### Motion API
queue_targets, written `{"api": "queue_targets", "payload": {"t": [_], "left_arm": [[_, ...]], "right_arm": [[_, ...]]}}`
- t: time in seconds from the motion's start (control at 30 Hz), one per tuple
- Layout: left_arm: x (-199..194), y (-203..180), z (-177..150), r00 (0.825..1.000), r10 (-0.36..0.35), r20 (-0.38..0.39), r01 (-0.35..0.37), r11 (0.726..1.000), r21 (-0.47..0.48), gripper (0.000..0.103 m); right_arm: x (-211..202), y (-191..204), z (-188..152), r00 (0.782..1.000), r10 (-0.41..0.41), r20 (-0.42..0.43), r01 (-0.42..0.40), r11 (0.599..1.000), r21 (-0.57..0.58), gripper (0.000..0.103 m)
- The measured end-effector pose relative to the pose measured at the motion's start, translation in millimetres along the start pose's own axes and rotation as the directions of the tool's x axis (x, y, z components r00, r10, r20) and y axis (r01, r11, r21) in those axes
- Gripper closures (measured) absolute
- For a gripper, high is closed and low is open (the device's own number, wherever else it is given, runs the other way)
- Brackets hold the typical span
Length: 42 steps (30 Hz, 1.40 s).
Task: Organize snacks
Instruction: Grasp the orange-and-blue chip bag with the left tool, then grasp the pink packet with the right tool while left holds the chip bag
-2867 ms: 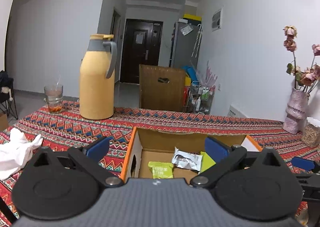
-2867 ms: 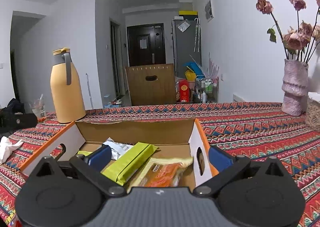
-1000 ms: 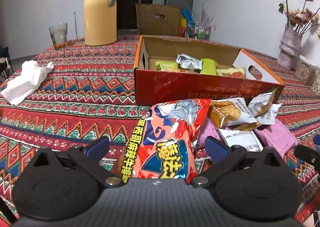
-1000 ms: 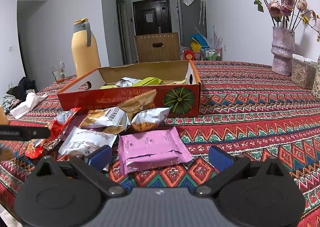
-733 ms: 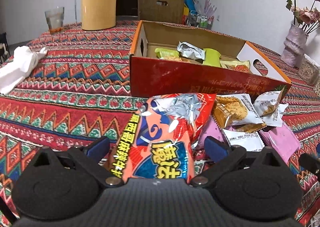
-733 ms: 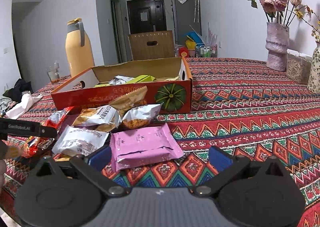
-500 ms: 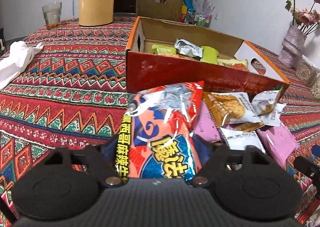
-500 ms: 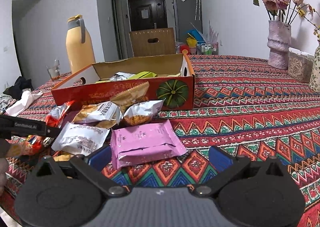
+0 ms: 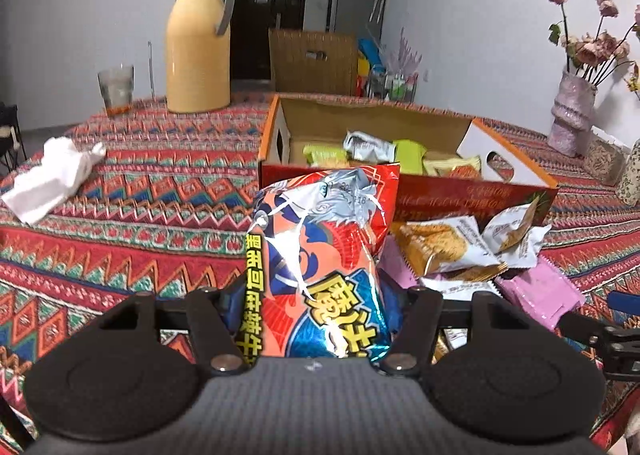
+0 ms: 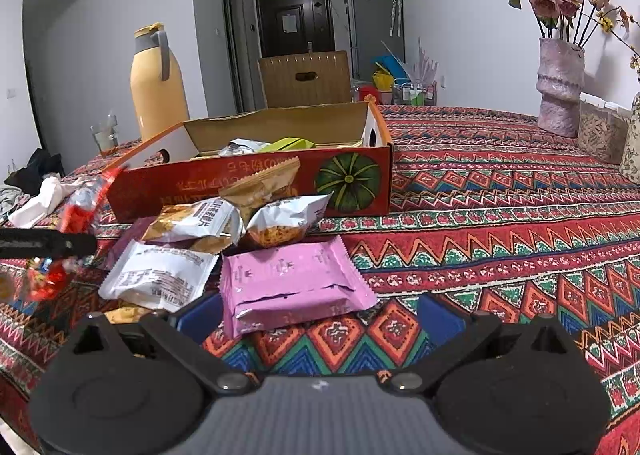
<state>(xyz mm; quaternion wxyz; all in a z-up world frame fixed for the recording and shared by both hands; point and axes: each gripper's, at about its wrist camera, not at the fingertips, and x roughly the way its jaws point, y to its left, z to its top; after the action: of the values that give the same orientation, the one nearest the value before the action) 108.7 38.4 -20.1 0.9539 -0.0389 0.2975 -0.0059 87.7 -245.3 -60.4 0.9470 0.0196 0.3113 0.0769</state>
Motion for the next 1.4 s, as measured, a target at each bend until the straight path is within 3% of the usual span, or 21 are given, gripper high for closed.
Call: {"api": "queue_targets", "payload": {"t": [0.5,0.83,1.0,1.07,1.23,1.4], "left_arm": [[-9,-3,-2,1.000,0.011,0.019,-0.012,1.000,0.017,0.040],[-6,-3,-4,1.000,0.008,0.007,-0.008,1.000,0.016,0.040],[-5,-2,-4,1.000,0.007,0.009,-0.007,1.000,0.009,0.040],[-4,-3,-4,1.000,0.007,0.008,-0.007,1.000,0.009,0.040],[-4,-2,-5,1.000,0.006,0.006,-0.006,1.000,0.009,0.040],[-5,-2,-5,1.000,0.007,0.007,-0.007,1.000,0.006,0.040]], "right_arm": [[39,13,32,0.993,0.035,-0.113,-0.043,0.996,-0.076,0.000],[63,18,31,0.983,0.015,-0.183,-0.034,0.994,-0.101,0.000],[65,19,27,0.986,0.007,-0.169,-0.026,0.994,-0.111,0.000],[63,19,27,0.987,0.012,-0.158,-0.030,0.993,-0.113,0.004],[54,19,26,0.990,0.035,-0.136,-0.052,0.991,-0.124,0.031],[45,19,22,0.992,0.040,-0.117,-0.055,0.990,-0.133,0.037]]}}
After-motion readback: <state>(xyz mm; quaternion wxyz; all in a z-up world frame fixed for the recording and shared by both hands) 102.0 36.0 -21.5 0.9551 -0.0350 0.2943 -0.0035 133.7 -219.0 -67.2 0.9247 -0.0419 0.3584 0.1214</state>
